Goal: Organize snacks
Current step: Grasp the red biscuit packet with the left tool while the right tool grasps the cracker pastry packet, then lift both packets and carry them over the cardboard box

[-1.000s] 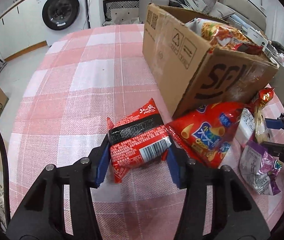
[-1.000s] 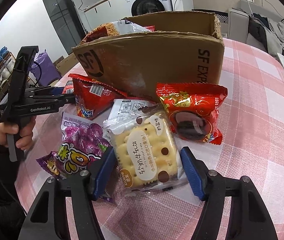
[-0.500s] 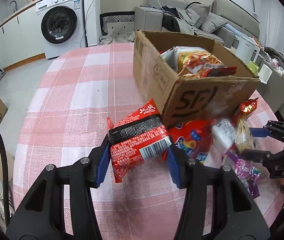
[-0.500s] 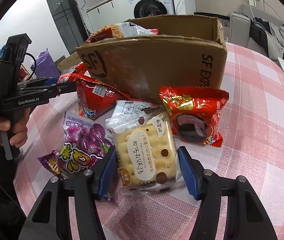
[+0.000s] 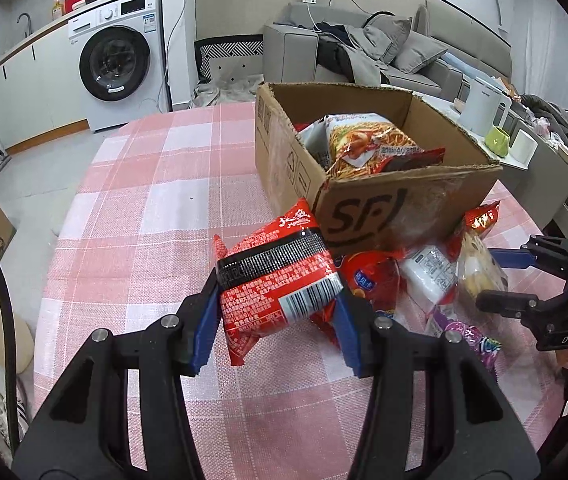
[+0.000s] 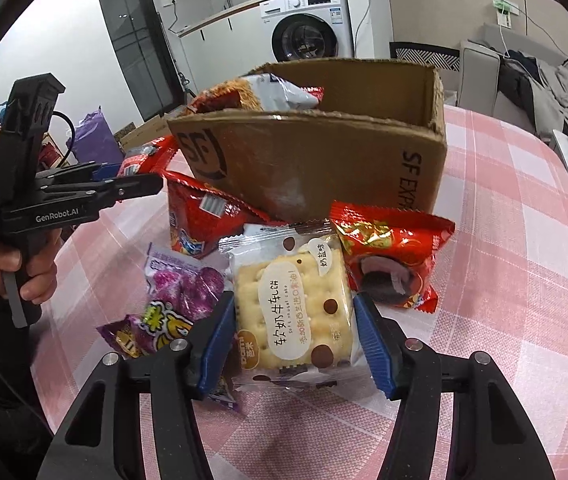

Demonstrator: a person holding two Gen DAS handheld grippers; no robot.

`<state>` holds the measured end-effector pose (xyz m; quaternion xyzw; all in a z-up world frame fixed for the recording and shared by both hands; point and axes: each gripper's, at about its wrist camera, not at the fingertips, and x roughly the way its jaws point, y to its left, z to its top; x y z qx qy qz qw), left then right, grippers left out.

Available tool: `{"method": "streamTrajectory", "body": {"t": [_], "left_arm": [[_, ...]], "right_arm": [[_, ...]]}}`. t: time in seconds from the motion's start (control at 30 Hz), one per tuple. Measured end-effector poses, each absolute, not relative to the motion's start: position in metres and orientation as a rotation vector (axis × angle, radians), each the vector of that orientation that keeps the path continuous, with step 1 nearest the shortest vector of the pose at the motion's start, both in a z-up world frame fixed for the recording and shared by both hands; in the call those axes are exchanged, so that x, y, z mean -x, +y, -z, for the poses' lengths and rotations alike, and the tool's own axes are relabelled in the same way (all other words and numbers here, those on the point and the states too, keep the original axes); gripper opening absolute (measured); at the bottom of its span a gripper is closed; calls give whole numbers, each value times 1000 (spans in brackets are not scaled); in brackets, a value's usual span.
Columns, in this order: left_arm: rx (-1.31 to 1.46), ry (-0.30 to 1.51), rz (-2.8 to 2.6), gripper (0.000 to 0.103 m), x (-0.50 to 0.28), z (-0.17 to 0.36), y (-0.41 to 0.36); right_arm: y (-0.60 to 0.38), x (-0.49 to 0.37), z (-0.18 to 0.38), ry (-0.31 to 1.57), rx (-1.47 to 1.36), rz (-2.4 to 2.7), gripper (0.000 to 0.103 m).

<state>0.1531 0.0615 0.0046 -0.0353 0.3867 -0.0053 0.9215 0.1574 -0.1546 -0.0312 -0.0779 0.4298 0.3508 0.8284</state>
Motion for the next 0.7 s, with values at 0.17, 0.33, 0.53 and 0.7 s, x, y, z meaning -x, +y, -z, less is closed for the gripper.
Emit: {"method": "streamTrajectory", "body": {"t": [0.17,0.33,0.53,0.7], "left_arm": [[69,770,11,48,-146,-15,59],[63,742,13,48,-139,-27,56],[58,715,15,48,-129,-41,52],[61,687,16,48,-121,-53,52]], "right_arm": [[-162,-153,25,878,152,-748,59],[-163,-151,13,832,132,-745,59],[-163,-148,3,790,119,-748,58],[-167,-144,-6,758,101,-750,58]]}}
